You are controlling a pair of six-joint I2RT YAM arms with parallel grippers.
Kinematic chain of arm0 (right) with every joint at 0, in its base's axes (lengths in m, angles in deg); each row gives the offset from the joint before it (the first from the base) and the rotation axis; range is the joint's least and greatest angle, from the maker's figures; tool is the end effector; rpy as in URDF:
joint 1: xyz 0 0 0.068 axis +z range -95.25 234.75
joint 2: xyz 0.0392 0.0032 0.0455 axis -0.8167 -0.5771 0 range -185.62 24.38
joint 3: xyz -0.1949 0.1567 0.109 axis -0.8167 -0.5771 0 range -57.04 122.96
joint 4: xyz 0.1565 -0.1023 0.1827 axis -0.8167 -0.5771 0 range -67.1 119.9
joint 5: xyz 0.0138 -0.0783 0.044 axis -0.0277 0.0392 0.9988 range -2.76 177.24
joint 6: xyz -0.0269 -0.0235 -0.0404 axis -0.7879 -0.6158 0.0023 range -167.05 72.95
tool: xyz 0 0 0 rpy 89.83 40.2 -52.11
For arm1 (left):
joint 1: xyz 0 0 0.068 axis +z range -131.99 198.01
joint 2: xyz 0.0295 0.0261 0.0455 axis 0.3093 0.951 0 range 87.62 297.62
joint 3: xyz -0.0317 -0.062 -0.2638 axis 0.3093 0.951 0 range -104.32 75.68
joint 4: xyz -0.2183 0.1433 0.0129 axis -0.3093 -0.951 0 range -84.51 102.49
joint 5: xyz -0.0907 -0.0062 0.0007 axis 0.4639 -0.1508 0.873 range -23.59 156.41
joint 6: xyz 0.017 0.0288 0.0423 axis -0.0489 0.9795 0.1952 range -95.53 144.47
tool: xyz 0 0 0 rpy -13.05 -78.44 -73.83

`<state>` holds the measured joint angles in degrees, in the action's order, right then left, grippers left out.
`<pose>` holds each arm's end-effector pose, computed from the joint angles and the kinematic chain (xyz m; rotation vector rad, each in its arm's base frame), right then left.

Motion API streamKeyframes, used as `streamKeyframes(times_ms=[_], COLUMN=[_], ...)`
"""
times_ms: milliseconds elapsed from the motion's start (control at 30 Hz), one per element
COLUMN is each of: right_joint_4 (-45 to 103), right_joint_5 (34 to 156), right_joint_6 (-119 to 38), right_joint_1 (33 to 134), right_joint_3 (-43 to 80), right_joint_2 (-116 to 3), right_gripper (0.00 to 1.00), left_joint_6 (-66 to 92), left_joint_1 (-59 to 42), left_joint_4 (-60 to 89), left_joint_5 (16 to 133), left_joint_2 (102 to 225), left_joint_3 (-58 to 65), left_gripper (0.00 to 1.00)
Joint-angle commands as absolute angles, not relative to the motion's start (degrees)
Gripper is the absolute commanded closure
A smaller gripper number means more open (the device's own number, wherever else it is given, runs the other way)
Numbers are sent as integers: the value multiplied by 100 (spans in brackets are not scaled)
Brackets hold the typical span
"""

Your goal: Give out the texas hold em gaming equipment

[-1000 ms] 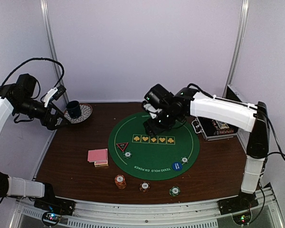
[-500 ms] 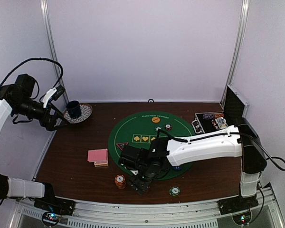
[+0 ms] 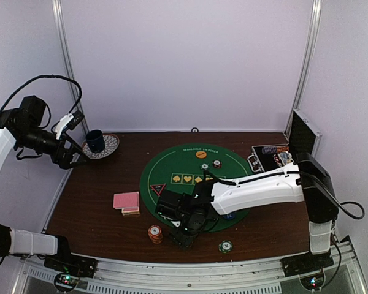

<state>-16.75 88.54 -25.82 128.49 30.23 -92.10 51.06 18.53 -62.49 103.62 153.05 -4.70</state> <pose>0.1134 0.3915 0.1764 -1.3206 2.6683 0.2948 0.1828 -0.0200 0.3862 0.7578 2.3062 -0.6398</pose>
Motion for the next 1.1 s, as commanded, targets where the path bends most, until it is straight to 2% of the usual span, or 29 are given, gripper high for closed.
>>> streamKeyframes(times_ms=[0, 367, 933, 1067], right_joint_4=[-1548, -1528, -1556, -1553], right_joint_5=[9035, 9089, 9128, 9133], right_joint_6=[-2552, -2578, -2622, -2622], right_joint_1=[12785, 12740, 12710, 12711], right_joint_3=[2877, 2831, 2790, 2773], right_joint_2=[-9267, -9277, -9330, -9302], right_gripper=[30, 42, 43, 47], left_joint_6=[5209, 5224, 5220, 5233], left_joint_1=[1819, 1820, 1826, 1822], left_joint_4=[-6231, -6236, -6234, -6237], left_joint_5=[10376, 10361, 10350, 10350], left_joint_2=[15360, 15369, 15341, 15334], left_joint_3=[-612, -597, -606, -605], left_gripper=[3, 3, 2, 2])
